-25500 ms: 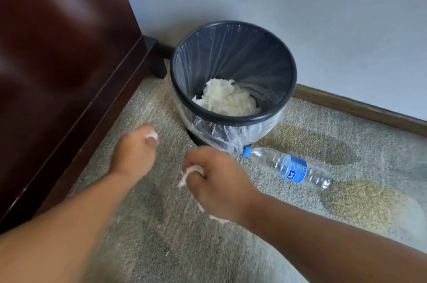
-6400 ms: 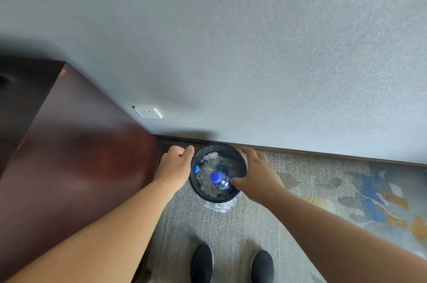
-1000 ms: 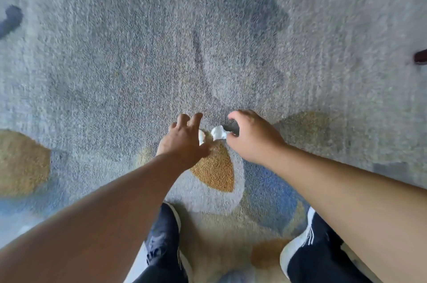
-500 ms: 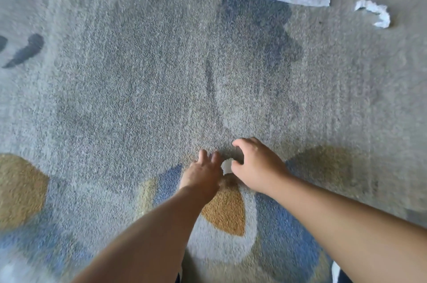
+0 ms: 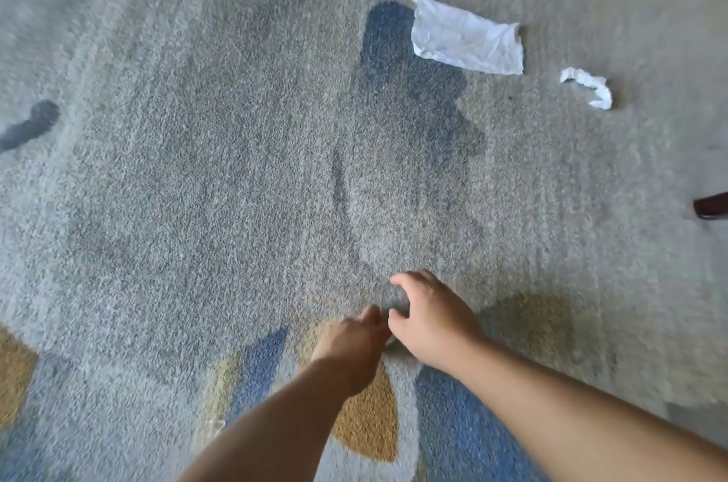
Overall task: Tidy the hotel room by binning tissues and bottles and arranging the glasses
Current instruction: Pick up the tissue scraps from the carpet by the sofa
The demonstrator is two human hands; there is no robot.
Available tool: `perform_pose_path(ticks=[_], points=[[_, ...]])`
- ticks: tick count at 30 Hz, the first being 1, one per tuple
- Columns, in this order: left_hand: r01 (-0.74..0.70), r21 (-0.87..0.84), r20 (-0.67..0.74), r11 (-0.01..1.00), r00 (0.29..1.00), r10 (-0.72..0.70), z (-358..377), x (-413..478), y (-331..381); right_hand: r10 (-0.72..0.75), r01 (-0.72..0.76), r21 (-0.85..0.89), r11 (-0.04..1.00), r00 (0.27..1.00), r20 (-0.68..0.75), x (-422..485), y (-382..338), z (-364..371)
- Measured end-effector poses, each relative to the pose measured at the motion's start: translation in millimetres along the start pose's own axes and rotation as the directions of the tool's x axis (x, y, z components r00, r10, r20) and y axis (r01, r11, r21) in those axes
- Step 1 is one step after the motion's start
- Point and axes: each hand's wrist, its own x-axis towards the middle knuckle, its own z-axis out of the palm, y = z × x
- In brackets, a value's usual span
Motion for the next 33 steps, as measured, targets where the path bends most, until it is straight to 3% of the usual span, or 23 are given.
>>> perform_pose_path(ticks=[3,6,18,23,33], points=[[0.041,-0.049,0.063,0.998,0.997,-0.038,1,4,2,0.009,-0.009,-0.004,1.000,1.000,-0.005,-1,4,-10],[0.064,-0.093,-0.001,0.994,0.998,-0.064,-27,7,8,0.040,-0.041,-0.015,0.999,0.999,-0.026,-8,3,-30],[0.007,0.044,-0.239,0.999,0.971,0.004,-303,-37,42,0.009,-0.002,0.040,0.999,0.980,-0.198,-58,-95,-198],[-0.008,0.112,-0.294,0.994,0.955,0.041,-391,-61,66,0.082,-0.067,0.078,0.995,0.972,-0.219,-84,-124,-263],[-0.131,0.219,-0.281,0.967,0.940,0.191,-515,-15,175,0.182,-0.136,0.184,0.973,0.949,-0.259,-66,-91,-402]])
